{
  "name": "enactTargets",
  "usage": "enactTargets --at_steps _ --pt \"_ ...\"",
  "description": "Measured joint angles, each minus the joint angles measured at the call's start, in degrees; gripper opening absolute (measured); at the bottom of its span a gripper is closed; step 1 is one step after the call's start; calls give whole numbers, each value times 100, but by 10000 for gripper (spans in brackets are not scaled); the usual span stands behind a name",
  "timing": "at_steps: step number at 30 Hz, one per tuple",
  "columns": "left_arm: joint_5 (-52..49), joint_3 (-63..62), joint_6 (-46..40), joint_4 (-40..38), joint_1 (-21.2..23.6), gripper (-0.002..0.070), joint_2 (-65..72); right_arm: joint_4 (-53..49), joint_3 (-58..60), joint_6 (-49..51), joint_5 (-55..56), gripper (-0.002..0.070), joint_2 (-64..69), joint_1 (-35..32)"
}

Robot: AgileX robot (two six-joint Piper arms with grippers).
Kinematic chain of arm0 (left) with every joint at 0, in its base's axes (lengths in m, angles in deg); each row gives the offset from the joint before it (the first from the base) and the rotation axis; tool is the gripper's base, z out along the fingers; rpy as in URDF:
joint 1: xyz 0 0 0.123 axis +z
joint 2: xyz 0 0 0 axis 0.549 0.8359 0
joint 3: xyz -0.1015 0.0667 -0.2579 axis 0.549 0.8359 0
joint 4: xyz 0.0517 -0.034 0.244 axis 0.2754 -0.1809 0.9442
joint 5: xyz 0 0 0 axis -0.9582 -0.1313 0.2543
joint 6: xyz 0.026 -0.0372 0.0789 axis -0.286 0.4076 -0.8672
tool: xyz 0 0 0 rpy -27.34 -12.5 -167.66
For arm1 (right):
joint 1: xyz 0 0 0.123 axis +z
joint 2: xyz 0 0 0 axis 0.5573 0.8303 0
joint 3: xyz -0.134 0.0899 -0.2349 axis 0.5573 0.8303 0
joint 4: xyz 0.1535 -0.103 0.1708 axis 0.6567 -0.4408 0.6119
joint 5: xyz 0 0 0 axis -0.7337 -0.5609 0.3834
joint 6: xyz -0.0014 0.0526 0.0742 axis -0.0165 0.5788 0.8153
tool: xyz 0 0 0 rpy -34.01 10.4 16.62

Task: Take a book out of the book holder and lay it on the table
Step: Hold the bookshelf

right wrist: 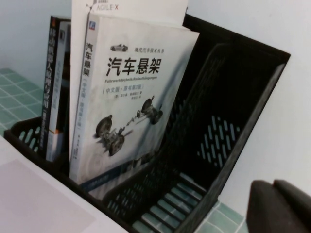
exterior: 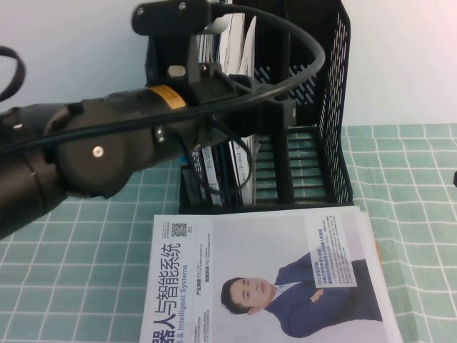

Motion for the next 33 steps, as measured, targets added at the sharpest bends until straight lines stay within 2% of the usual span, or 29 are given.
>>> enactTargets --at_steps 7,12,19,22,30,33 --pt "24 -452 49 -2 32 -3 642 -110 -145 2 491 34 408 0" --pt "-358 -451 73 -12 367 -3 619 -205 -387 25 645 67 698 131" --pt "-798 -451 167 -1 859 -3 506 -205 -946 37 416 85 1342 904" --pt "-924 -455 211 10 980 -3 484 -159 -1294 -35 215 115 1784 1347" --pt "-991 -464 339 18 1092 -3 484 732 -2351 -486 2 355 3200 2079" --pt "-991 -464 349 18 1092 -3 484 933 -2754 -536 -30 400 3675 2197"
